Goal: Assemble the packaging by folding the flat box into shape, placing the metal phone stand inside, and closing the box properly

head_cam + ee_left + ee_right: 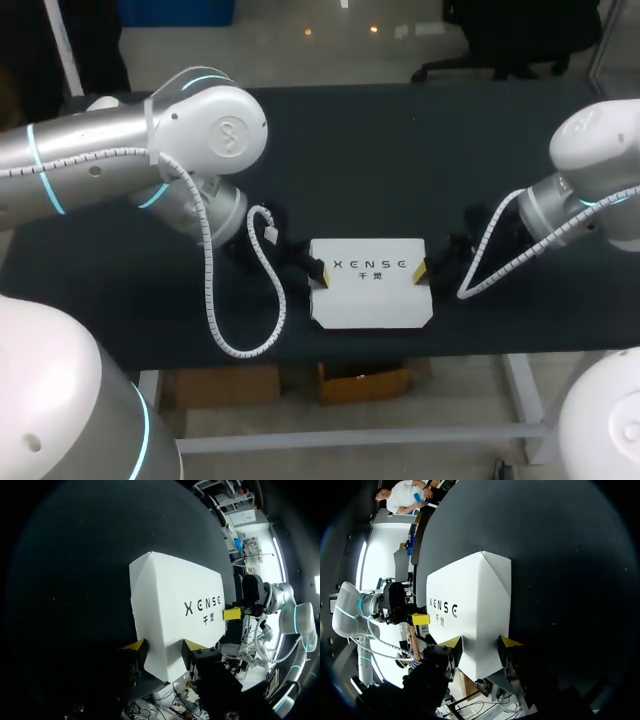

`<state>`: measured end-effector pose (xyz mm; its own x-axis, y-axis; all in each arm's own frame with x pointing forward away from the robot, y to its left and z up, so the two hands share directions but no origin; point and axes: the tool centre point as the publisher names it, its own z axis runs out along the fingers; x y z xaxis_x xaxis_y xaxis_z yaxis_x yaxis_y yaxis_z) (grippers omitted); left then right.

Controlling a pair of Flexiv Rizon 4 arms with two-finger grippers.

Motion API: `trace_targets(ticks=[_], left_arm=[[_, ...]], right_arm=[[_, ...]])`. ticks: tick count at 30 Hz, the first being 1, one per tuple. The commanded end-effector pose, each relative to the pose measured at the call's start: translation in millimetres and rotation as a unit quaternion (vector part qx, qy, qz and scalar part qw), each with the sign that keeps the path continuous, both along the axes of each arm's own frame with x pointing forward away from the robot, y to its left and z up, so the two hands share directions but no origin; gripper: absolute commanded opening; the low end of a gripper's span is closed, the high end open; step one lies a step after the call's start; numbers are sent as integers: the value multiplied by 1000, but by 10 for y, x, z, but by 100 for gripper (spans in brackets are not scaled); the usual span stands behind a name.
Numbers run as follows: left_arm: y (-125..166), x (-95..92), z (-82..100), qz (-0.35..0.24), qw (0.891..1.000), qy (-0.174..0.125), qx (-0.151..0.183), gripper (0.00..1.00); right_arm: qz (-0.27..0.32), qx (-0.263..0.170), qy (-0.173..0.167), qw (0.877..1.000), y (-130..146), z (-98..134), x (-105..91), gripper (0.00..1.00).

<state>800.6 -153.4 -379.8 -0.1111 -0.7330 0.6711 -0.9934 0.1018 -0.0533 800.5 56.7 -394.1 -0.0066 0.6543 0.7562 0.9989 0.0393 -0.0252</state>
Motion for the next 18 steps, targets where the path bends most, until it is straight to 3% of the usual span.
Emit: trace_targets(ticks=[1,18], left_arm=[[-54,47,18,-13,1000,14,3,47],[-45,45,10,-19,999,32,3,47]], right_arm=[[3,1,11,1000,30,10,43,44],[-11,-22,39,999,35,89,36,42]])
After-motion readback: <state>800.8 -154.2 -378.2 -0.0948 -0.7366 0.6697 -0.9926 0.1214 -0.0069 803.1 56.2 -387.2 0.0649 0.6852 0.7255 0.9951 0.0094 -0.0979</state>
